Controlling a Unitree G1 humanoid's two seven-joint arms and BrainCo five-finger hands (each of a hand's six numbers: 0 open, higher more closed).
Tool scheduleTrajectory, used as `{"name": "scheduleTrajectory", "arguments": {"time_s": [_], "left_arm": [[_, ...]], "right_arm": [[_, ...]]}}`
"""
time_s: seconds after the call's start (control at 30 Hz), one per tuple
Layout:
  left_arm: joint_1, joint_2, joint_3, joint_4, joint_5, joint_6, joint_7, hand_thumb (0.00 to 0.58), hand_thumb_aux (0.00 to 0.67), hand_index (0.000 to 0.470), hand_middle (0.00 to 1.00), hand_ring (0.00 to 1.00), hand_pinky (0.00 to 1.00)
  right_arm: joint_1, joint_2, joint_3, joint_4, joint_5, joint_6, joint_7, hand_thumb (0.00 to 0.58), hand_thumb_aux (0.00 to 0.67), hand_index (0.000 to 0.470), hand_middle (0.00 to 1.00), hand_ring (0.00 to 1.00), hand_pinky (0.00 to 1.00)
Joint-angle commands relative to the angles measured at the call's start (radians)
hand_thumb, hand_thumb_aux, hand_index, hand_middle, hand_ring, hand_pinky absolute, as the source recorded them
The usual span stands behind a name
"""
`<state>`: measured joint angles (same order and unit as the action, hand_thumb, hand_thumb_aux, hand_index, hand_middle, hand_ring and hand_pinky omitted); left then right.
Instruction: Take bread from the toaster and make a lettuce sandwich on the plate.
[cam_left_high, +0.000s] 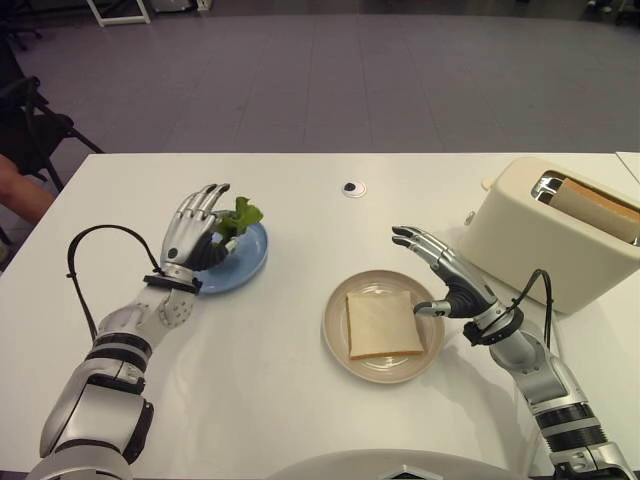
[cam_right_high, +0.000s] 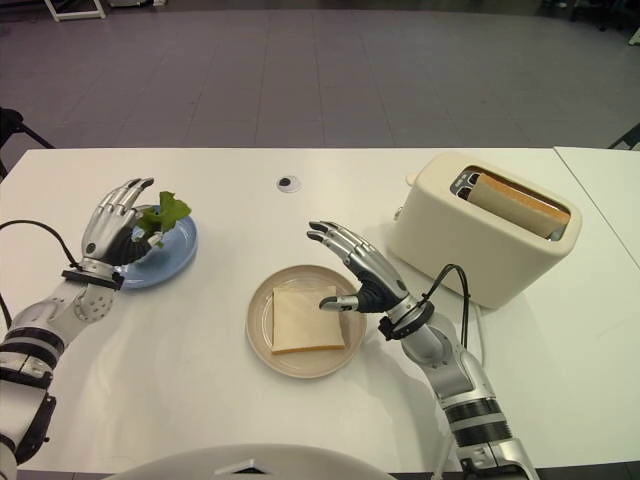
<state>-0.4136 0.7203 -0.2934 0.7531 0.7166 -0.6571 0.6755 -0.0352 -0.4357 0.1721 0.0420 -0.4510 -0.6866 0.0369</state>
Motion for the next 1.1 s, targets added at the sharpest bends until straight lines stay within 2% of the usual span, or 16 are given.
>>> {"name": "scheduleTrajectory", "arguments": {"time_s": [0.03,0.17,0.33,0.67,0.7,0.77,0.8,0.83,1.1], "left_arm": [[0.109,-0.103,-0.043,-0.299,-0.052,-0.062,-0.113,0.58,0.67,0.47,0.0,0.0,0.0],[0.16,-0.233,-0.124,-0.401,-0.038,-0.064,-0.211,0.58,0.67,0.47,0.0,0.0,0.0],[0.18,-0.342,-0.218,-0.314,0.023,-0.081,-0.248,0.58,0.67,0.47,0.0,0.0,0.0],[0.25,-0.3,-0.271,-0.354,0.078,-0.156,-0.338,0.58,0.67,0.47,0.0,0.0,0.0],[0.256,-0.292,-0.272,-0.365,0.082,-0.162,-0.346,0.57,0.583,0.409,0.0,0.0,0.0],[0.268,-0.286,-0.265,-0.385,0.08,-0.165,-0.36,0.509,0.436,0.306,0.0,0.0,0.0],[0.27,-0.287,-0.263,-0.391,0.078,-0.165,-0.365,0.382,0.279,0.195,0.0,0.0,0.0],[0.27,-0.289,-0.261,-0.394,0.078,-0.163,-0.371,0.0,0.0,0.0,0.0,0.0,0.0],[0.248,-0.317,-0.228,-0.369,0.087,-0.108,-0.35,0.0,0.0,0.0,0.0,0.0,0.0]], "right_arm": [[-0.009,0.01,-0.031,-0.03,0.011,0.002,-0.018,0.0,0.0,0.0,0.0,0.0,0.0],[-0.023,0.019,-0.071,-0.066,0.045,0.013,-0.032,0.0,0.0,0.0,0.0,0.0,0.0],[-0.017,0.019,-0.085,-0.081,0.059,0.018,-0.023,0.0,0.0,0.0,0.0,0.0,0.0],[-0.016,0.012,-0.121,-0.067,0.051,0.016,-0.034,0.0,0.0,0.0,0.0,0.0,0.0],[-0.018,0.011,-0.128,-0.066,0.044,0.02,-0.038,0.0,0.0,0.0,0.0,0.0,0.0],[-0.022,0.007,-0.14,-0.063,0.038,0.026,-0.045,0.0,0.0,0.0,0.0,0.0,0.0],[-0.022,0.003,-0.147,-0.063,0.035,0.029,-0.046,0.0,0.0,0.0,0.0,0.0,0.0],[-0.022,-0.002,-0.157,-0.068,0.035,0.032,-0.047,0.0,0.0,0.0,0.0,0.0,0.0],[0.003,-0.086,-0.288,-0.17,0.057,0.08,-0.024,0.0,0.0,0.0,0.0,0.0,0.0]]}}
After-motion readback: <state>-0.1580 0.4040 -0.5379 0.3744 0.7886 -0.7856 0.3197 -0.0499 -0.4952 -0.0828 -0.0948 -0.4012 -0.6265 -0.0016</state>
